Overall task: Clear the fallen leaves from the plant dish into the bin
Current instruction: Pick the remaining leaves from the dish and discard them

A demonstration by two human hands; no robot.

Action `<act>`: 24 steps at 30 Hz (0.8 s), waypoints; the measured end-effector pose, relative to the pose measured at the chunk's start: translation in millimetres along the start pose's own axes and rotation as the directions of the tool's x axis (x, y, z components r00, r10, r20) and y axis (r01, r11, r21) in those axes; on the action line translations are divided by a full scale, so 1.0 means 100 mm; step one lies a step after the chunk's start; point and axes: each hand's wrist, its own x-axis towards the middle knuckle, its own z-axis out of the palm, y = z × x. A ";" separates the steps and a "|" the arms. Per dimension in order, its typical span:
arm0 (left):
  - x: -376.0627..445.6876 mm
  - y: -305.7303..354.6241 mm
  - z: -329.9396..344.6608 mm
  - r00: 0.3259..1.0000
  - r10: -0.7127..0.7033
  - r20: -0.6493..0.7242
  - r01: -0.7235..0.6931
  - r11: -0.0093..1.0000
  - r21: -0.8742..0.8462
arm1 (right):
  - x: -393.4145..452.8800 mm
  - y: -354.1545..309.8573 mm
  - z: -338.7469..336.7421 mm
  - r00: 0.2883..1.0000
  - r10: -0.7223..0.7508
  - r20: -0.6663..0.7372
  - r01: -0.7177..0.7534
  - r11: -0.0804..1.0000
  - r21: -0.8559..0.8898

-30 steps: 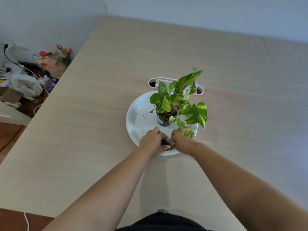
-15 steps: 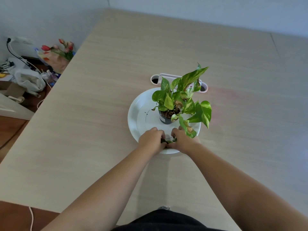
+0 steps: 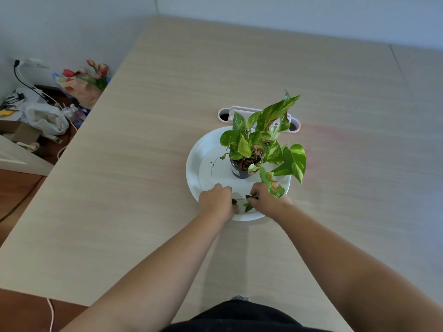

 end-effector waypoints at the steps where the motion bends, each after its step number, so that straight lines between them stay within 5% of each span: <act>1: 0.00 0.02 0.00 1.000 0.011 -0.010 -0.010 0.998 0.060 | 0.00 -0.02 0.00 1.000 0.015 0.016 -0.015 1.000 -0.018; 5: 0.04 0.02 0.01 0.999 0.020 -0.029 -0.018 0.996 0.084 | -0.01 -0.10 0.08 1.000 0.012 0.018 -0.010 0.989 -0.145; 13: 0.11 -0.08 0.01 0.997 0.033 0.075 -0.033 0.999 -0.003 | 0.09 0.03 0.22 0.994 0.110 0.028 -0.112 0.989 0.096; 18: 0.12 -0.12 0.01 0.993 0.049 0.110 -0.048 0.999 -0.011 | 0.06 -0.03 0.17 0.995 0.028 0.091 -0.024 0.998 -0.052; 24: 0.13 -0.18 -0.08 0.987 0.103 0.121 -0.094 0.993 -0.078 | 0.10 0.06 0.01 0.999 -0.035 0.019 0.034 0.996 0.079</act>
